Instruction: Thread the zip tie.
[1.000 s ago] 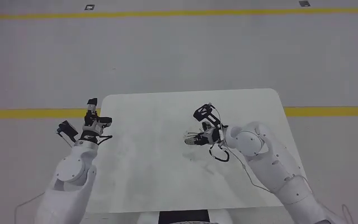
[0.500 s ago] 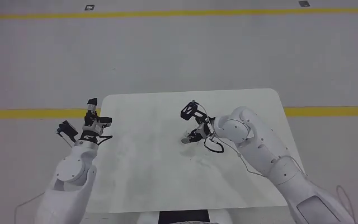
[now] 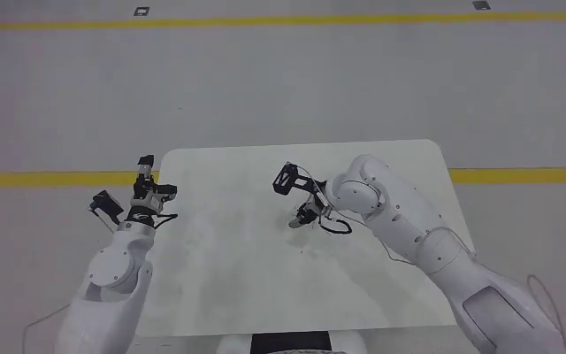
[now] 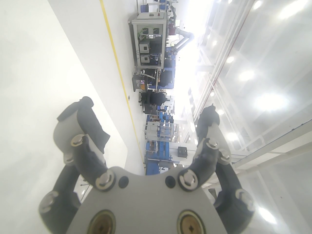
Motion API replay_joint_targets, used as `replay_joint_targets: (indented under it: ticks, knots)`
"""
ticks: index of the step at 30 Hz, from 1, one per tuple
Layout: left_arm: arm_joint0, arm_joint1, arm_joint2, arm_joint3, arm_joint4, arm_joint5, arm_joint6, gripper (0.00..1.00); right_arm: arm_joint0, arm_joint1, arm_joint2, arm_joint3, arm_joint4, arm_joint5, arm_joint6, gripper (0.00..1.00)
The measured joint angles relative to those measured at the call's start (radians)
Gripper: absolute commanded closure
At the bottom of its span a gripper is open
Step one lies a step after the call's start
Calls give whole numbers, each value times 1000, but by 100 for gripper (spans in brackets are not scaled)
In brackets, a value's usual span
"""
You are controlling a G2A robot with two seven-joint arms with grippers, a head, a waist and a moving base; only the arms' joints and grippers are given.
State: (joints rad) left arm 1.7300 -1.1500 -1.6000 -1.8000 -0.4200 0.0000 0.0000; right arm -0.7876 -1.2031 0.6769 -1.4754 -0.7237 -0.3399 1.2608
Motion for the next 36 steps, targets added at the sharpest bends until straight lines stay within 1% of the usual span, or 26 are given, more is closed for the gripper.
replay_joint_targets:
  ticks: [2, 6, 8, 9, 11, 23, 26, 27, 29, 36]
  knots:
    - [0, 0, 0, 0, 0, 0, 0, 0, 53, -11, -53, 36, 18, 0, 10, 0]
    - [0, 0, 0, 0, 0, 0, 0, 0, 169, -42, -181, 138, 63, 0, 6, 0]
    - [0, 0, 0, 0, 0, 0, 0, 0, 211, -57, -236, 192, 78, 0, 3, 0]
    - [0, 0, 0, 0, 0, 0, 0, 0, 235, -68, -274, 221, 84, 0, 4, 0]
    - [0, 0, 0, 0, 0, 0, 0, 0, 253, -77, -310, 238, 98, 0, 3, 0]
    - [0, 0, 0, 0, 0, 0, 0, 0, 251, -76, -307, 236, 99, 0, 2, 0]
    - [0, 0, 0, 0, 0, 0, 0, 0, 249, -80, -335, 246, 129, 0, 45, 0]
    - [0, 0, 0, 0, 0, 0, 0, 0, 261, -83, -354, 243, 148, 0, 78, 0]
    - [0, 0, 0, 0, 0, 0, 0, 0, 279, -86, -377, 240, 174, 0, 105, 0]
    - [0, 0, 0, 0, 0, 0, 0, 0, 282, -86, -379, 242, 178, 0, 105, 0]
